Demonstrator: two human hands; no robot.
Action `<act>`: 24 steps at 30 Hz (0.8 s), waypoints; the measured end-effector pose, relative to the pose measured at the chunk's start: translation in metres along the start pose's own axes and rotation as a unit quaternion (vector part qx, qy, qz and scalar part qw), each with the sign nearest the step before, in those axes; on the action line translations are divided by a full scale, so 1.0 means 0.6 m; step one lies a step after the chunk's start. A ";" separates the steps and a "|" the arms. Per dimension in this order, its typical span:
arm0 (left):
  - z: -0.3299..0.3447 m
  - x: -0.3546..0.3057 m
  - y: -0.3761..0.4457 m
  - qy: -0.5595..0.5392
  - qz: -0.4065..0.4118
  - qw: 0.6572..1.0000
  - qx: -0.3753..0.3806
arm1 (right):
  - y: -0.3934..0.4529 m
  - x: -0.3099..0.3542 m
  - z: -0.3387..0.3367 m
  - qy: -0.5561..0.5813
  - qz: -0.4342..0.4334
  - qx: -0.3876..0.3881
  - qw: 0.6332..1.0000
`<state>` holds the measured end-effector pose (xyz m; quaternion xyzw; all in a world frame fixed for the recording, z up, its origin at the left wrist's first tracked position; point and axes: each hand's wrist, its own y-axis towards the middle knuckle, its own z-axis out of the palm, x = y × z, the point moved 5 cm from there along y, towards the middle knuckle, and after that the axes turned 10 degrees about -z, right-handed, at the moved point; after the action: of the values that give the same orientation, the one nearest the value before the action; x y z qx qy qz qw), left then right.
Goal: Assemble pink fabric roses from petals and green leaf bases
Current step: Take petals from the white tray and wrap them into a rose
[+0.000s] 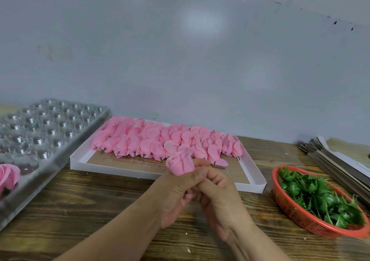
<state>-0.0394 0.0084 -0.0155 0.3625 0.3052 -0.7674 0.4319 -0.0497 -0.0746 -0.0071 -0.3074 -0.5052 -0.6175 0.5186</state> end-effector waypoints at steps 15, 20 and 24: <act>-0.007 -0.010 0.008 0.095 0.024 0.994 0.041 | 0.006 -0.012 -0.004 0.135 0.089 0.043 0.986; -0.014 -0.022 0.003 0.161 0.101 0.981 -0.032 | 0.015 -0.025 -0.040 0.020 0.119 0.020 0.993; -0.012 -0.022 0.001 0.237 0.141 0.961 -0.034 | 0.026 -0.024 -0.071 -0.042 0.088 -0.063 0.993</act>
<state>-0.0319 0.0194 -0.0088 0.5586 0.3705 -0.5802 0.4626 -0.0249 -0.1095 -0.0281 -0.4080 -0.4575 -0.5871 0.5287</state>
